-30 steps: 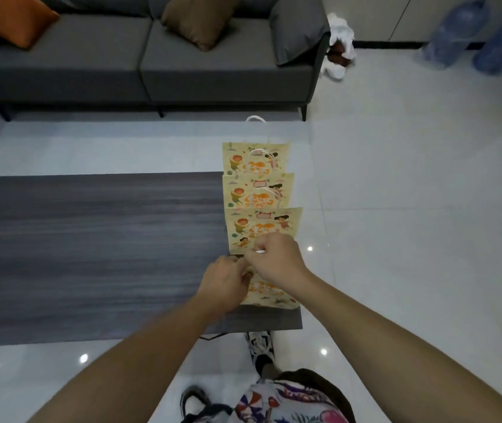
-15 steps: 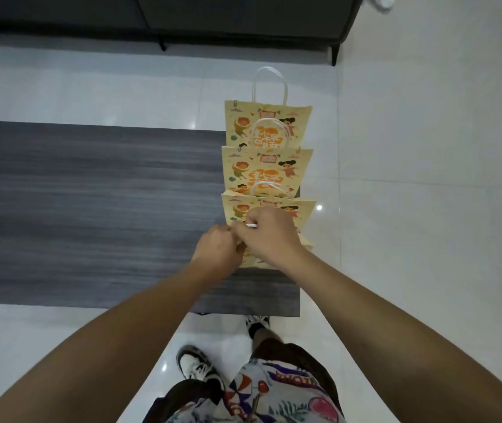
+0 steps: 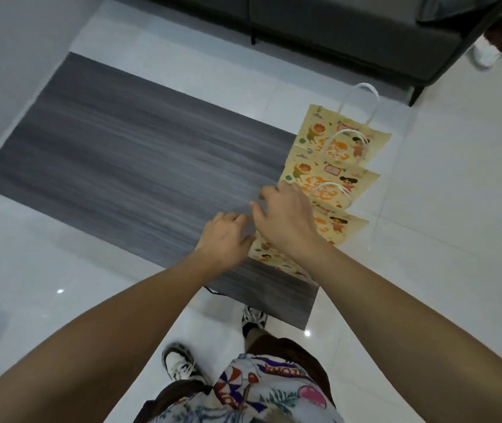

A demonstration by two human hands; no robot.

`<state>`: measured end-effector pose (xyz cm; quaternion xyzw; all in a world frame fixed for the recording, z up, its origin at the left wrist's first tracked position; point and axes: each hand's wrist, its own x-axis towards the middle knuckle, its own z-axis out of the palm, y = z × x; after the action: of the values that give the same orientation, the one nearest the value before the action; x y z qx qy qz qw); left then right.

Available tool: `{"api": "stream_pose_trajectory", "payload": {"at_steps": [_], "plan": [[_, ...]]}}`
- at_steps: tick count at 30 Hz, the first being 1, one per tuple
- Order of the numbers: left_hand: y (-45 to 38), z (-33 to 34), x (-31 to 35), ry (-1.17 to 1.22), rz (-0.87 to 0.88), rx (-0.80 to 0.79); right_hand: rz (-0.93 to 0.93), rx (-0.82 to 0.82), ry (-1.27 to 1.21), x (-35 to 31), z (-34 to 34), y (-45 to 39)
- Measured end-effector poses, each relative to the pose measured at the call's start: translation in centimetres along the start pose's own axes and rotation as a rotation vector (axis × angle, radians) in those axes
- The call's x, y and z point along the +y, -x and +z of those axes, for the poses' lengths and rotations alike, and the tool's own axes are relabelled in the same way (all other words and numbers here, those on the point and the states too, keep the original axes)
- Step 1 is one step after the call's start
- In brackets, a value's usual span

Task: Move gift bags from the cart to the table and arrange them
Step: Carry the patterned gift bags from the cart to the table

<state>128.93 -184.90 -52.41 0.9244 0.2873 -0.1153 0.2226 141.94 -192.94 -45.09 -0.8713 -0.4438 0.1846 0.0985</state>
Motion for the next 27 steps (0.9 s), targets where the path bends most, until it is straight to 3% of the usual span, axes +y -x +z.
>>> {"api": "stream_pose_trajectory", "payload": {"at_steps": [7, 13, 21, 27], "plan": [[9.9, -5.5, -7.0, 0.114, -0.302, 0.167, -0.326, -0.079, 0.073, -10.4, 0.2, 1.9], [26.3, -9.7, -13.6, 0.158, -0.576, 0.412, -0.647, -0.084, 0.118, -24.3, 2.5, 8.6], [56.9, -8.0, -19.5, 0.172, -1.047, 0.747, -1.158, -0.183, 0.141, -43.5, 9.3, 27.1], [77.9, -1.4, -17.6, 0.222, -1.439, 0.893, -1.537, -0.306, 0.167, -53.7, 16.1, 43.7]]}}
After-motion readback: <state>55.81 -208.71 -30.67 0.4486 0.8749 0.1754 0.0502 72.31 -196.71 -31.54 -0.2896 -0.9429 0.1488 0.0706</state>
